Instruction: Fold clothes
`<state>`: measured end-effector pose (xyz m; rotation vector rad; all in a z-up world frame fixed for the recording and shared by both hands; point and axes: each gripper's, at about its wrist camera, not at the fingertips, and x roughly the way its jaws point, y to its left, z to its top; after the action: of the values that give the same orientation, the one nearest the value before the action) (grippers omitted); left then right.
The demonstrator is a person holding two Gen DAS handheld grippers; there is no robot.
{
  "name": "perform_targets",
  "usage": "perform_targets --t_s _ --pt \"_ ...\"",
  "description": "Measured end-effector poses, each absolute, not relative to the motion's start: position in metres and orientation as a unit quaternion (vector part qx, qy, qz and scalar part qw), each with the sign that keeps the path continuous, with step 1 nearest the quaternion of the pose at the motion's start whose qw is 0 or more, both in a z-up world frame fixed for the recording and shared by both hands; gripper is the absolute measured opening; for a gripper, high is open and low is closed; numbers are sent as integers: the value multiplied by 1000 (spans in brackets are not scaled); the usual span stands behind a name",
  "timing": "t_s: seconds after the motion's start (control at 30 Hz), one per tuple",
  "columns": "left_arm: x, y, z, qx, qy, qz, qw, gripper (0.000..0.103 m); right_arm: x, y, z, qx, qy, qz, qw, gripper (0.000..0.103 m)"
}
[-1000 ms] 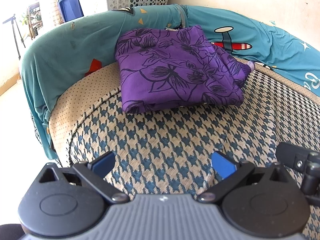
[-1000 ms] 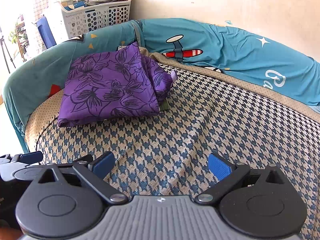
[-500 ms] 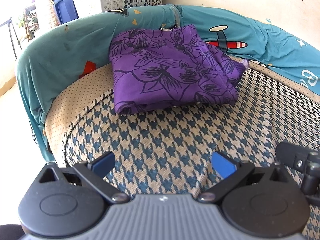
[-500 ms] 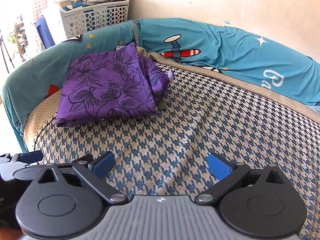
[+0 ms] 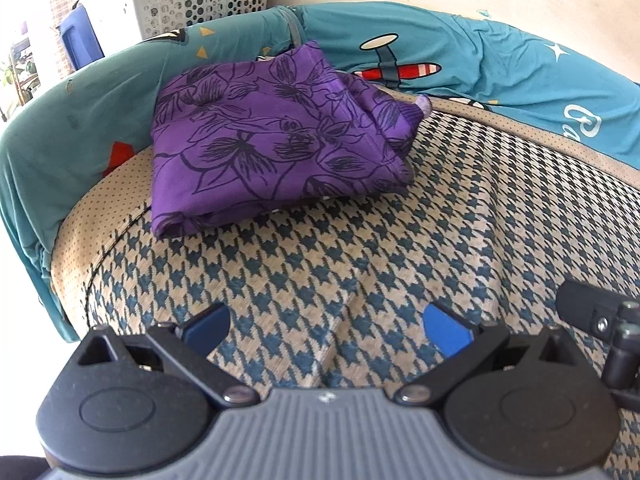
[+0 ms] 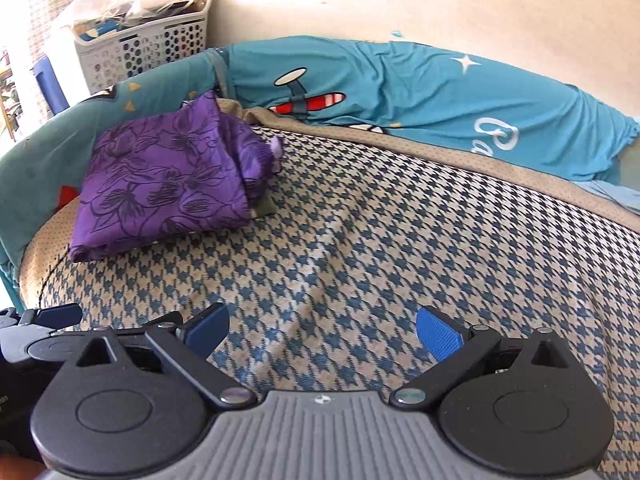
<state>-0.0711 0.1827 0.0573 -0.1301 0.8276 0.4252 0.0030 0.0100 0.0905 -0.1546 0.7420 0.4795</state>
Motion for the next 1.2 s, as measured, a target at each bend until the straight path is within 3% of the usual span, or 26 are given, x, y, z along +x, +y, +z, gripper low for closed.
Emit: perform_targets --t_s 0.83,1.2 --pt "-50 32 29 59 432 7 900 103 -2 -140 58 -38 382 115 916 100" --pt "-49 -13 21 36 449 -52 891 103 -5 -188 46 -9 394 77 916 100"
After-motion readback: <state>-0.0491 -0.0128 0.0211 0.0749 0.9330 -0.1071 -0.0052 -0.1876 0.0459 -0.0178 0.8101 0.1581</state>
